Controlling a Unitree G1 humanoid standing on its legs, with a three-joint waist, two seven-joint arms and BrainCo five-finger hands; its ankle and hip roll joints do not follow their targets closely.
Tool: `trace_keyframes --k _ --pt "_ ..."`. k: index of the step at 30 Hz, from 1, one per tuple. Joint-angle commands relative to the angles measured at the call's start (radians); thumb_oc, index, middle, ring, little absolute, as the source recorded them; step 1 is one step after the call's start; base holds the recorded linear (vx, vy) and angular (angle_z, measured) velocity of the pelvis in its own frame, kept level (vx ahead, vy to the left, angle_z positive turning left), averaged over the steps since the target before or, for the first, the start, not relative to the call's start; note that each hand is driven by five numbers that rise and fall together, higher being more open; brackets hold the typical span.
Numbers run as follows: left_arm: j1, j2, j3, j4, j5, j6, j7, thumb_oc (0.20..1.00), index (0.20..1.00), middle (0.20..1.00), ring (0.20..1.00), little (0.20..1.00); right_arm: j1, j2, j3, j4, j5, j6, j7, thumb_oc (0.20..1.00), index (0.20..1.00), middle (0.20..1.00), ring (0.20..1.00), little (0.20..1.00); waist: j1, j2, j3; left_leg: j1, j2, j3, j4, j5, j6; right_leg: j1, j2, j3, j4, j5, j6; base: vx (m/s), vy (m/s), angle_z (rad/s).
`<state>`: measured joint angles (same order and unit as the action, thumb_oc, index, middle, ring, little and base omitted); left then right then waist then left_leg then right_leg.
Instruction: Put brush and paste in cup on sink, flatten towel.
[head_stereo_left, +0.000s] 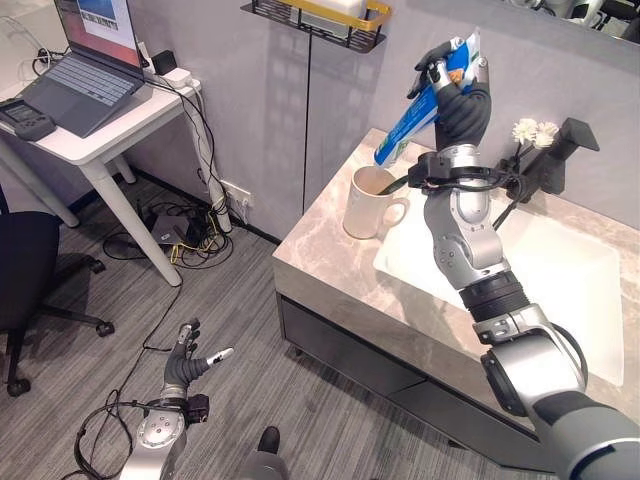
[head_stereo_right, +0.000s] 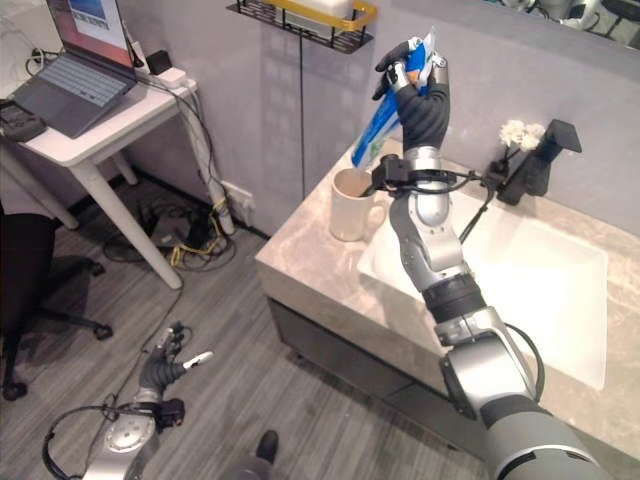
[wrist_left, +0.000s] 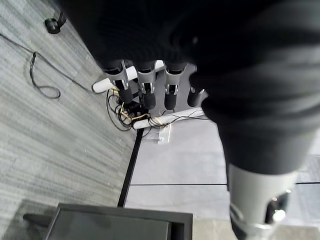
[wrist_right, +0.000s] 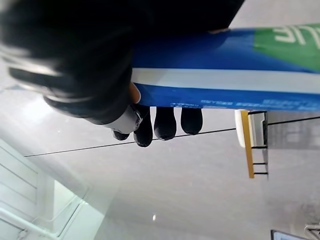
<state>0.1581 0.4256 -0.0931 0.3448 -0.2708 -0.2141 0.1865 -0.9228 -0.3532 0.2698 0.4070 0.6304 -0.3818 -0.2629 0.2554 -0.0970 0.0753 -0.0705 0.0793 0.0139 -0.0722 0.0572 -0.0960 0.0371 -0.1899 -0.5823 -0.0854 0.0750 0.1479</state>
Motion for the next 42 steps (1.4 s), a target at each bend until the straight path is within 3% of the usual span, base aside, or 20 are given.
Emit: trace_keyframes --k 1,22,31,42 --pt "-0.023 0.065 0.005 0.001 0.031 -0.048 0.032 1.000 1.000 1.000 1.000 1.000 -0.130 -0.020 0.026 -0.011 -0.020 -0.027 0.001 0.200 0.200 0.200 0.200 0.200 -0.003 -0.059 -0.022 -0.044 0.022 0.014 -0.015 0.045 -0.007 0.053 -0.122 0.055 0.011 0.095 0.075 0.00 0.000 0.00" --pt "-0.035 0.056 0.002 0.016 0.041 -0.050 0.055 1.000 1.000 1.000 1.000 1.000 -0.101 -0.004 0.050 -0.008 -0.008 -0.017 0.024 0.200 0.200 0.200 0.200 0.200 -0.007 -0.070 -0.011 -0.042 0.023 0.023 -0.015 0.038 -0.003 0.047 -0.122 0.064 0.011 0.098 0.076 0.00 0.000 0.00" --pt "-0.030 0.027 0.016 0.010 -0.048 -0.054 0.049 1.000 1.000 1.000 1.000 1.000 -0.084 0.014 0.055 -0.004 0.000 -0.009 0.037 0.200 0.200 0.200 0.200 0.200 -0.010 -0.072 -0.010 -0.037 0.021 0.028 -0.015 0.036 0.000 0.046 -0.121 0.067 0.012 0.103 0.076 0.00 0.000 0.00" --pt "-0.023 0.039 -0.002 0.002 0.010 -0.057 0.049 1.000 1.000 1.000 1.000 1.000 -0.047 0.038 0.052 0.020 0.006 -0.013 0.051 0.200 0.200 0.200 0.200 0.200 -0.008 -0.074 -0.013 -0.034 0.025 0.032 -0.015 0.030 0.001 0.043 -0.118 0.071 0.010 0.106 0.078 0.00 0.000 0.00"
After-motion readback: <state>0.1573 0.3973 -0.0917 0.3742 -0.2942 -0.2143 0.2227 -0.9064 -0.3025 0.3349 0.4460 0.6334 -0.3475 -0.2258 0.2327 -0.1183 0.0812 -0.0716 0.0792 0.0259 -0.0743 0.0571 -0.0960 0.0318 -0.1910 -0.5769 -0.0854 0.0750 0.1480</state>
